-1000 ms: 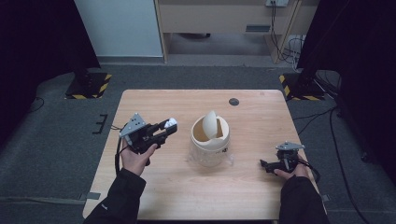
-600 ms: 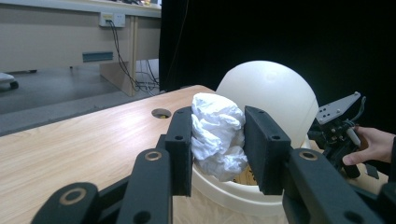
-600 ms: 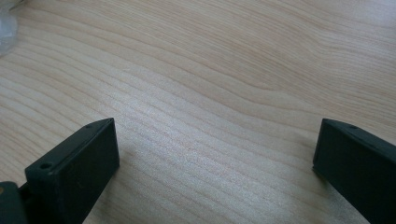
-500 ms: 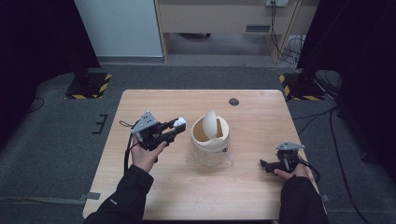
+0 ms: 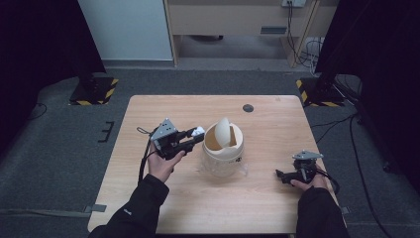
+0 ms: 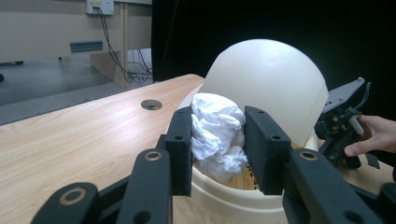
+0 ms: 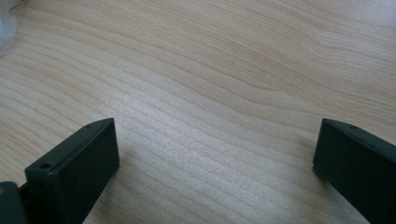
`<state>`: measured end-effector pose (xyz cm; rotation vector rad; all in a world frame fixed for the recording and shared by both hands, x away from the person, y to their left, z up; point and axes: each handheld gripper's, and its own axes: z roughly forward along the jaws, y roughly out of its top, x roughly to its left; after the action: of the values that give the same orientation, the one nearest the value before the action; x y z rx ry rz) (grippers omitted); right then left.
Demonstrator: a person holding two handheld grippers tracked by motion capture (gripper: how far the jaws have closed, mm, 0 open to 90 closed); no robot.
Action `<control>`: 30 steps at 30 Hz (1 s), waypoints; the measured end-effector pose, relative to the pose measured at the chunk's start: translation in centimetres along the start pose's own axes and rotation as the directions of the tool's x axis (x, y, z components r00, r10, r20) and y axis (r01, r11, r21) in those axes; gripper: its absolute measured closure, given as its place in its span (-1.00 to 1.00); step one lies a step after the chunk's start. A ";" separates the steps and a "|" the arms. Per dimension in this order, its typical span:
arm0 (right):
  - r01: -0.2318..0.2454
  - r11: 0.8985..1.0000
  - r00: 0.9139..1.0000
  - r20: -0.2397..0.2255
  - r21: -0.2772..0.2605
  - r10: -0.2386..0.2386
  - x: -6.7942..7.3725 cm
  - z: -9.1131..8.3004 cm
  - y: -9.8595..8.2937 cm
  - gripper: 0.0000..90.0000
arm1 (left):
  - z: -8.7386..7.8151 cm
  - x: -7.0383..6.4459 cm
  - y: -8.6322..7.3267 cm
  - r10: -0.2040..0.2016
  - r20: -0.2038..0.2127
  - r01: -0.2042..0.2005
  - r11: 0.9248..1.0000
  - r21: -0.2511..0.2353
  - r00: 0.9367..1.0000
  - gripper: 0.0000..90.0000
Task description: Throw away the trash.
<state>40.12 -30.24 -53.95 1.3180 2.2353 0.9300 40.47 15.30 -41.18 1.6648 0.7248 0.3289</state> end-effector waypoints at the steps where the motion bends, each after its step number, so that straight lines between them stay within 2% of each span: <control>1: -0.001 1.000 1.000 0.000 0.000 0.001 0.0 0.0 0.0 -0.99 | 0.1 0.0 0.0 0.000 0.001 0.000 1.000 0.001 1.000 0.41; 17: 0.000 1.000 1.000 0.000 0.000 0.000 0.0 0.0 0.0 -0.99 | 1.8 0.0 -0.8 0.001 0.025 -0.002 0.999 0.044 1.000 0.41; 30: -0.001 1.000 1.000 0.000 0.000 0.001 0.0 0.0 0.0 -0.99 | 2.8 0.2 -1.4 0.000 0.028 -0.002 0.997 0.074 1.000 0.41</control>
<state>40.11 -30.23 -53.95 1.3195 2.2353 0.9302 41.86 13.32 -43.17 1.7362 0.7228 0.2813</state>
